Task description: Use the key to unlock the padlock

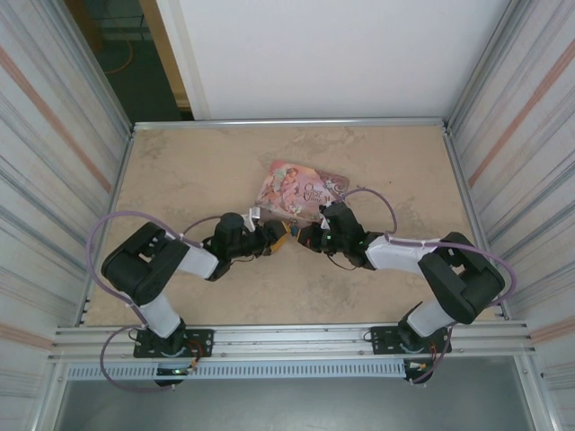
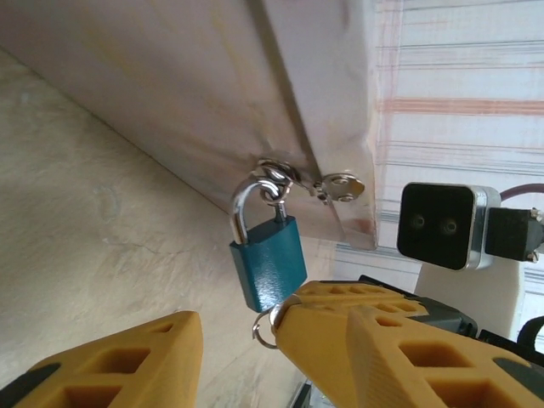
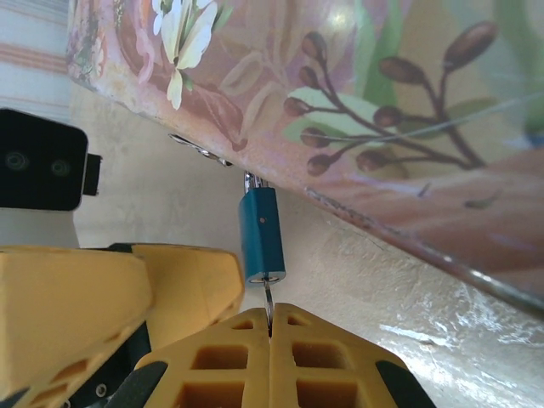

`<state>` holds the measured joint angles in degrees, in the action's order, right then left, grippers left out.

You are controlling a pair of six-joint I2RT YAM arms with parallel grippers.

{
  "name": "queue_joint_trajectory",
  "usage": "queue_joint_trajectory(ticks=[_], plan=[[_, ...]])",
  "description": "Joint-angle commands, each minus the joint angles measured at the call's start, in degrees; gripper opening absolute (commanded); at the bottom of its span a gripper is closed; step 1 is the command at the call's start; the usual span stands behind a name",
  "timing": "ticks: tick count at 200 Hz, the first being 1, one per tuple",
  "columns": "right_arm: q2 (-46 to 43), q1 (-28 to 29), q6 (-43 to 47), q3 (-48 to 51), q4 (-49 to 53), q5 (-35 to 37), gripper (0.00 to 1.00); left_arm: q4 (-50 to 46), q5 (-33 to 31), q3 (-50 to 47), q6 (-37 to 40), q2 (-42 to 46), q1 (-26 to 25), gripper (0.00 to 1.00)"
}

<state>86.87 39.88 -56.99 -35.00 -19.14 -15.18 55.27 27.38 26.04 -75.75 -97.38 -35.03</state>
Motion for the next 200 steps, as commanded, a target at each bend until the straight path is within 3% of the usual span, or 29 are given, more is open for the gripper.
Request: queue_joint_trajectory(ticks=[1,200], plan=[[0.3,0.5,-1.5,-1.5,-1.7,0.1,0.00,3.7,-0.2,1.6,-1.3,-1.6,-0.4,0.48],[-2.9,0.7,-5.1,-0.2,-2.2,-0.5,0.00,6.1,-0.5,5.7,-7.1,-9.1,-1.5,0.33]])
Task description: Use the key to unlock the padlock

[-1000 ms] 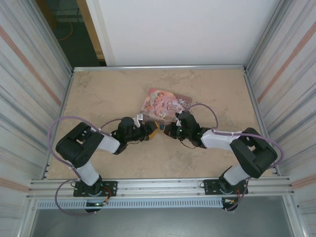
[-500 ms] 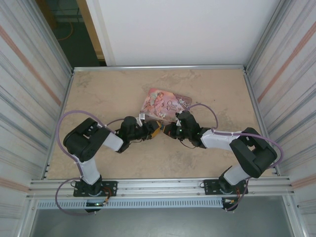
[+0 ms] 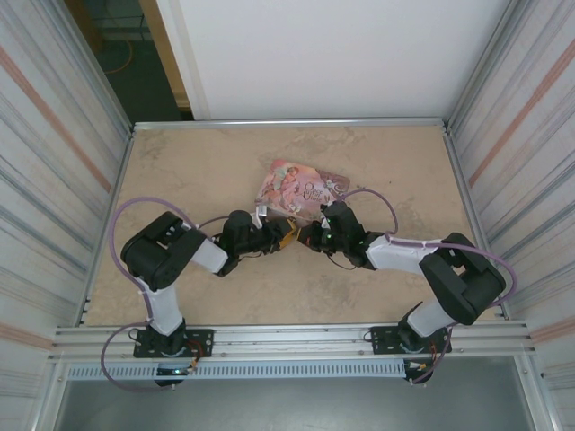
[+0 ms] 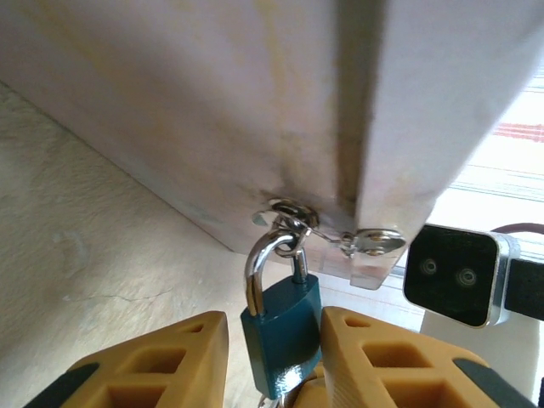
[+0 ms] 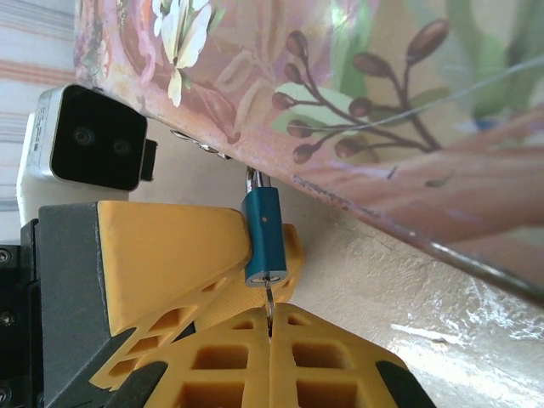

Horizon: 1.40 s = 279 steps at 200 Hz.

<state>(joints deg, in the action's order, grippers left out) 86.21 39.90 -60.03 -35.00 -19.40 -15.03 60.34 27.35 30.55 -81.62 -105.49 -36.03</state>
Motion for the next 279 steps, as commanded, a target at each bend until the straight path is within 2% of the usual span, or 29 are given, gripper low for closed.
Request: queue_joint_trajectory(ticks=[1,41,69,100,165,188,211,234,279], plan=[[-2.3,0.6,-2.1,-0.2,-1.9,-0.7,0.00,1.1,-0.5,1.2,-1.2,-1.1,-0.5,0.33],[-2.1,0.6,-4.4,0.8,-4.5,-1.6,0.00,1.1,-0.6,1.8,-1.7,-1.5,-0.5,0.29],[-1.5,0.6,-6.0,1.6,-6.8,-1.9,0.00,0.9,-1.3,1.6,-1.5,-1.2,-0.7,0.19],[-2.3,0.3,-6.3,2.3,-7.3,-1.5,0.00,-2.2,-2.4,1.1,0.2,1.1,-0.8,0.14],[-11.0,-2.1,2.5,4.2,4.2,4.0,0.30,-14.2,-4.2,1.9,3.3,9.4,-0.8,0.04],[-15.6,-3.2,8.4,5.3,7.6,5.9,0.37,-16.9,-4.1,2.4,2.0,11.3,-0.8,0.02],[-20.5,-2.8,18.5,4.7,11.2,7.8,0.42,-22.1,-2.9,4.2,0.9,13.0,-0.8,0.00],[-25.4,-0.5,31.3,6.2,10.9,11.4,0.51,-27.5,-2.5,5.8,1.3,15.0,-0.8,0.00],[-29.3,5.3,56.1,6.7,13.8,12.4,0.57,-33.6,-2.4,7.0,2.1,18.3,-0.8,0.00]])
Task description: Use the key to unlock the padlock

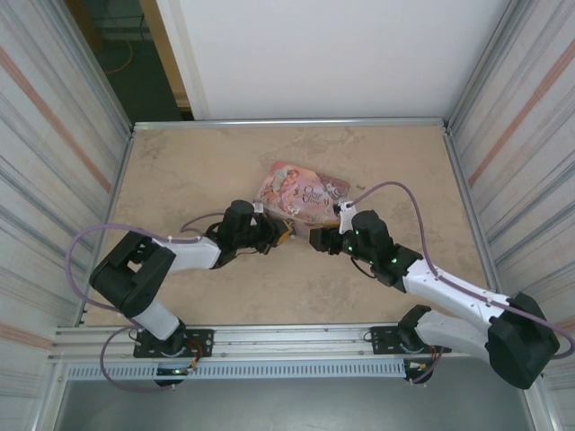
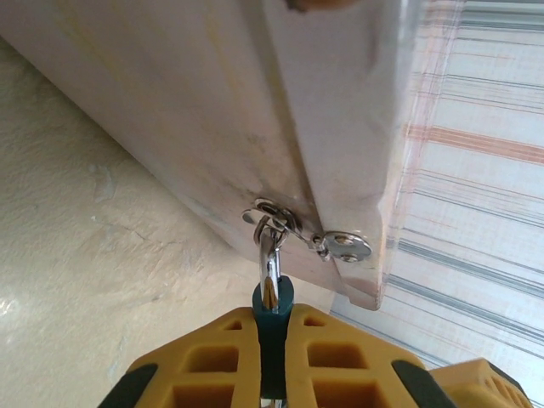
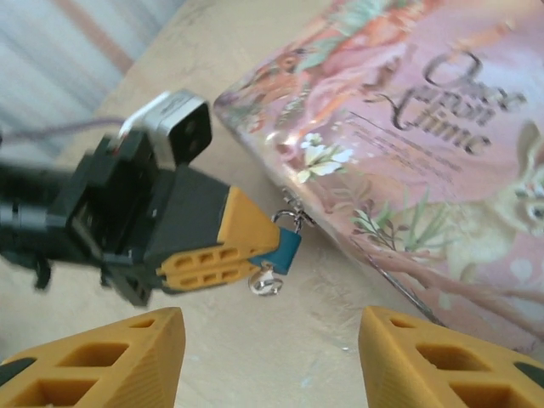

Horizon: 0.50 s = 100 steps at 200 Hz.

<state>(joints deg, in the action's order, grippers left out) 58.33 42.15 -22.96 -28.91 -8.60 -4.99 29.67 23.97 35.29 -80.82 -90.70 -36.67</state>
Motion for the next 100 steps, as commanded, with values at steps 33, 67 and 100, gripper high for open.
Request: queue_joint_trajectory(ticks=[33,67,100], plan=[[-2.8,8.3,34.2,1.1,4.4,8.7,0.58,-5.1,1.1,3.0,1.6,5.1,-0.2,0.00],[1.6,12.7,49.3,0.3,5.3,17.5,0.61,-6.2,1.1,3.5,1.8,6.0,-0.2,0.00],[6.2,14.7,55.4,-0.4,-0.9,23.2,0.61,-6.5,1.4,4.1,1.9,5.8,-0.2,0.00]])
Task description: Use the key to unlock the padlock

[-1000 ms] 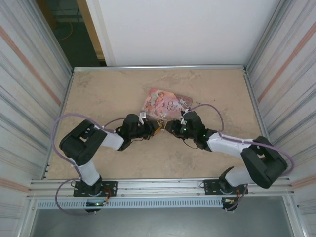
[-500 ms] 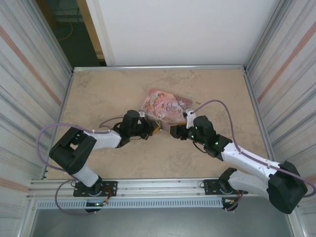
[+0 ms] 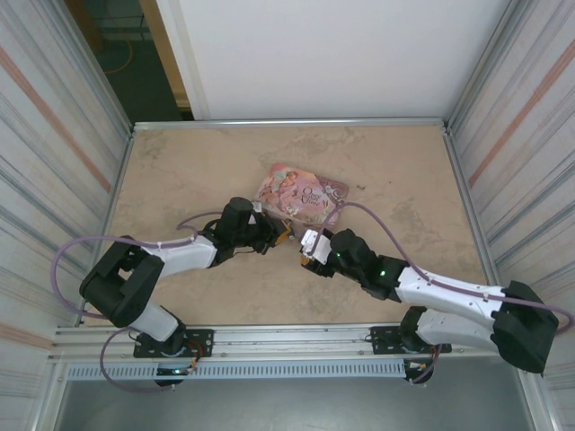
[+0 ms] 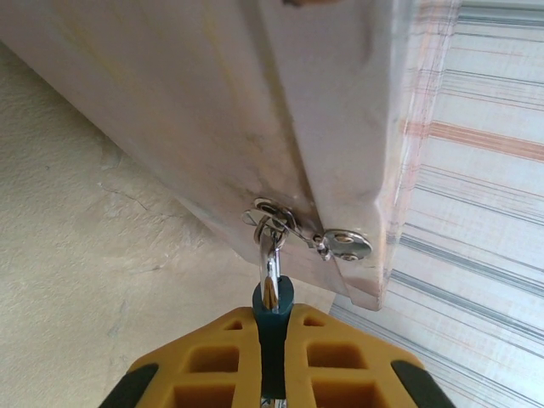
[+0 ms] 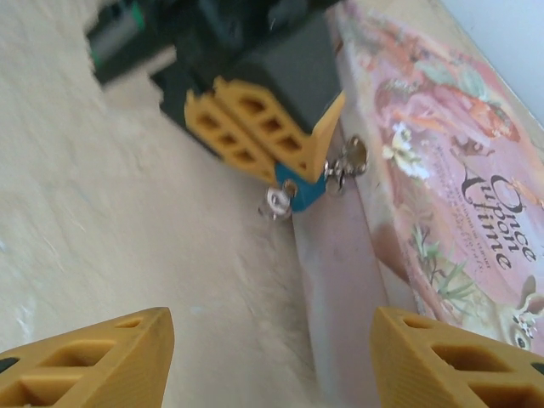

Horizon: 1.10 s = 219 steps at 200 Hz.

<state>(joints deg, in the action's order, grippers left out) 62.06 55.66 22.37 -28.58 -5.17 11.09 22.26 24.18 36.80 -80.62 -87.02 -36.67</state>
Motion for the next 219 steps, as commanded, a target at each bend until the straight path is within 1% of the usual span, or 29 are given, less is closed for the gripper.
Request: queue_joint_trajectory(ticks=[1,40,55,70,84,104,121,219], plan=[[2.6,1.2,10.1,-0.7,-4.6,7.3,0.61,0.9,1.3,2.6,1.7,2.1,-0.2,0.00],[8.7,2.3,12.3,-1.7,-12.5,10.4,0.58,1.4,1.7,2.8,1.6,1.6,-0.2,0.00],[11.0,2.5,12.4,-2.3,-14.5,10.6,0.54,1.6,1.8,2.8,1.4,1.5,-0.1,0.00],[13.3,2.9,12.5,-3.2,-15.3,10.9,0.49,1.7,2.0,2.8,1.5,1.4,-0.1,0.00],[14.7,2.9,12.5,-3.7,-16.1,11.0,0.47,1.7,2.1,2.7,1.4,1.4,-0.1,0.00],[16.6,2.9,11.9,-5.0,-15.7,11.1,0.38,2.3,2.1,2.3,1.2,1.4,-0.1,0.00],[17.9,2.9,11.4,-5.7,-16.1,10.8,0.34,2.4,2.2,2.3,1.2,1.4,0.0,0.00],[21.5,2.9,10.3,-6.7,-19.2,10.9,0.18,3.4,2.8,1.9,0.6,1.5,0.4,0.00]])
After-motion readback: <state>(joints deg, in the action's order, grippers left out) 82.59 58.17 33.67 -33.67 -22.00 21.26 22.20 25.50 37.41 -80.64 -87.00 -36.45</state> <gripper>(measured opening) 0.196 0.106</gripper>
